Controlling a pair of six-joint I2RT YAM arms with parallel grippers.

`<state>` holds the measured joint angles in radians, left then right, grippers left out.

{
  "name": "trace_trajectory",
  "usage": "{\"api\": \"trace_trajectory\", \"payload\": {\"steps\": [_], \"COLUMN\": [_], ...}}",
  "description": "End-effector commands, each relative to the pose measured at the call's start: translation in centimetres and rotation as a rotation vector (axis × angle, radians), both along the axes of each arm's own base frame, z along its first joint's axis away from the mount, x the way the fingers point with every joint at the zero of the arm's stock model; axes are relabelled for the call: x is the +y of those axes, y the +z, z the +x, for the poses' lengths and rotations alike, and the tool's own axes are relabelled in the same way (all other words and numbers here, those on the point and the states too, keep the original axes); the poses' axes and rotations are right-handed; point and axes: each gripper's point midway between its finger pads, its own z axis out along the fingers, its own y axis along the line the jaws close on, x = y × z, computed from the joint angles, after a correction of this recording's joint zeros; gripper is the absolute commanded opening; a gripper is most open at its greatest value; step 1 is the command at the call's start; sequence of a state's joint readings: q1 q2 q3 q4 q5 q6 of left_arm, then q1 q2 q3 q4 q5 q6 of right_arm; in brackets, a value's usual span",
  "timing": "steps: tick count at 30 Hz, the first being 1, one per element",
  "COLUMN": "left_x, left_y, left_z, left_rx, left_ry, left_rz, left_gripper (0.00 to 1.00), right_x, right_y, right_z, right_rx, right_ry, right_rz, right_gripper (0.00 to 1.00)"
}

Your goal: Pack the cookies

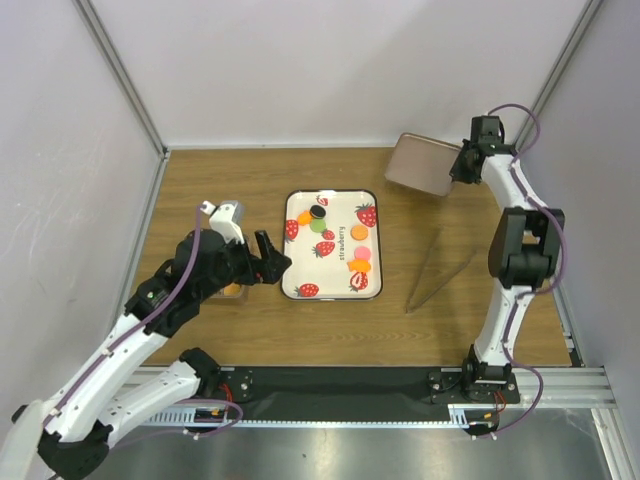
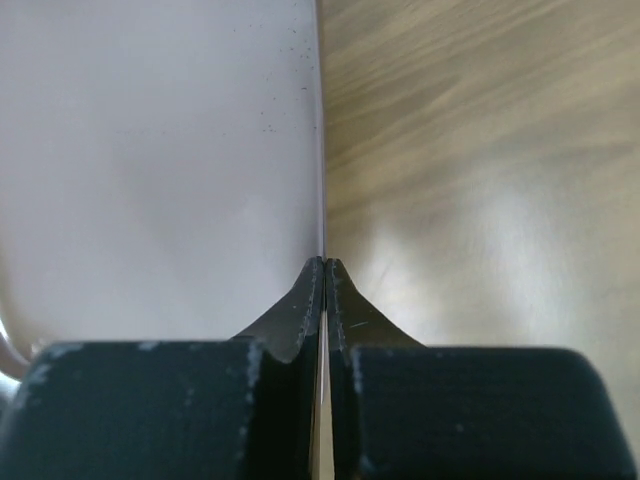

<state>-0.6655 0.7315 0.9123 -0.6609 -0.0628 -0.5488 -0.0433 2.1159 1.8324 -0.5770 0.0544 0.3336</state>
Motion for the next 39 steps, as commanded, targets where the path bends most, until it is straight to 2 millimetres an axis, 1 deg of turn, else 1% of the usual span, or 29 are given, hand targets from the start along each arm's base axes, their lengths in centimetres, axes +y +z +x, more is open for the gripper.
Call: {"api": "trace_trajectory", "payload": {"steps": [1,2,3,4,5,6,7,8,9,10,11,13,14,15,16,17,18,23,28,32,34,37,38,39], "left_x": [-1.2,-1.6,-1.8,-1.6,-2.2,-2.4,-2.3,-2.8,-2.8,-2.9,-3.2,-4.2,-4.5,-4.9,-5.1,-5.2,-5.4,-5.9,-6.2,-6.5,-6.7,-6.6,-6.4,-6.4], "left_y": [3.7,3.7,4.3,5.0,5.0,6.0,6.5,6.7,7.3,7.5,7.6,7.8,8.5,8.0,8.2,7.8,7.3,6.6,6.9,6.0,5.7,5.5,5.5,5.7], "left_z": [2.0,2.4,2.8,3.6,3.8,4.5,5.0,5.7,6.3,6.7,7.2,7.8,8.2,8.6,8.9,9.1,9.6,10.1,10.2,10.2,10.2,10.1,10.2,10.3], "left_rx": [-0.106,-0.095,-0.109,-0.120,-0.108,-0.140,-0.148,-0.146,-0.153,-0.148,-0.144,-0.136,-0.166,-0.149,-0.147,-0.128,-0.111,-0.100,-0.109,-0.080,-0.071,-0.059,-0.055,-0.055], "left_ry": [-0.046,-0.059,-0.065,-0.052,-0.080,-0.087,-0.082,-0.097,-0.091,-0.092,-0.097,-0.139,-0.152,-0.166,-0.169,-0.168,-0.163,-0.172,-0.189,-0.199,-0.203,-0.194,-0.188,-0.186], "left_rz": [-0.091,-0.105,-0.123,-0.141,-0.163,-0.191,-0.210,-0.230,-0.237,-0.241,-0.250,-0.273,-0.295,-0.298,-0.298,-0.293,-0.286,-0.302,-0.314,-0.312,-0.320,-0.319,-0.314,-0.314], "left_gripper": [0.95,0.96,0.96,0.96,0.96,0.97,0.98,0.98,0.98,0.98,0.98,0.98,0.99,0.99,0.98,0.98,0.98,0.98,0.97,0.93,0.89,0.79,0.71,0.65], "right_x": [3.0,3.1,3.2,5.7,6.3,7.2,8.1,8.7,10.0,10.6,11.3,13.6,14.4,14.8,15.7,16.2,17.0,20.0,21.7,23.2,24.4,25.1,25.4,25.5], "right_y": [8.5,9.0,9.4,9.7,10.0,10.3,10.6,11.0,11.3,10.1,12.1,12.4,12.7,13.0,13.0,12.7,13.5,14.1,14.6,15.2,15.5,16.1,16.1,16.2], "right_z": [-1.6,-2.1,-2.7,-4.6,-5.3,-6.3,-8.0,-8.8,-9.9,-11.2,-12.3,-14.3,-15.4,-16.0,-16.7,-17.3,-18.0,-20.2,-21.5,-22.2,-22.8,-22.9,-23.0,-23.1], "right_rx": [-0.190,-0.206,-0.217,-0.221,-0.231,-0.230,-0.239,-0.250,-0.257,-0.235,-0.289,-0.292,-0.299,-0.304,-0.300,-0.294,-0.313,-0.314,-0.322,-0.328,-0.324,-0.334,-0.334,-0.339], "right_ry": [0.055,0.054,0.044,0.122,0.137,0.151,0.179,0.196,0.225,0.238,0.263,0.327,0.350,0.362,0.387,0.394,0.427,0.506,0.546,0.580,0.616,0.621,0.630,0.635], "right_rz": [0.043,0.046,0.061,0.113,0.120,0.132,0.142,0.152,0.169,0.192,0.210,0.239,0.242,0.242,0.251,0.270,0.297,0.320,0.333,0.364,0.370,0.376,0.382,0.382], "right_gripper": [0.00,0.00,0.00,0.00,0.00,0.00,0.00,0.00,0.00,0.00,0.00,0.00,0.00,0.00,0.00,0.00,0.00,0.00,0.00,0.00,0.00,0.00,0.00,0.00]}}
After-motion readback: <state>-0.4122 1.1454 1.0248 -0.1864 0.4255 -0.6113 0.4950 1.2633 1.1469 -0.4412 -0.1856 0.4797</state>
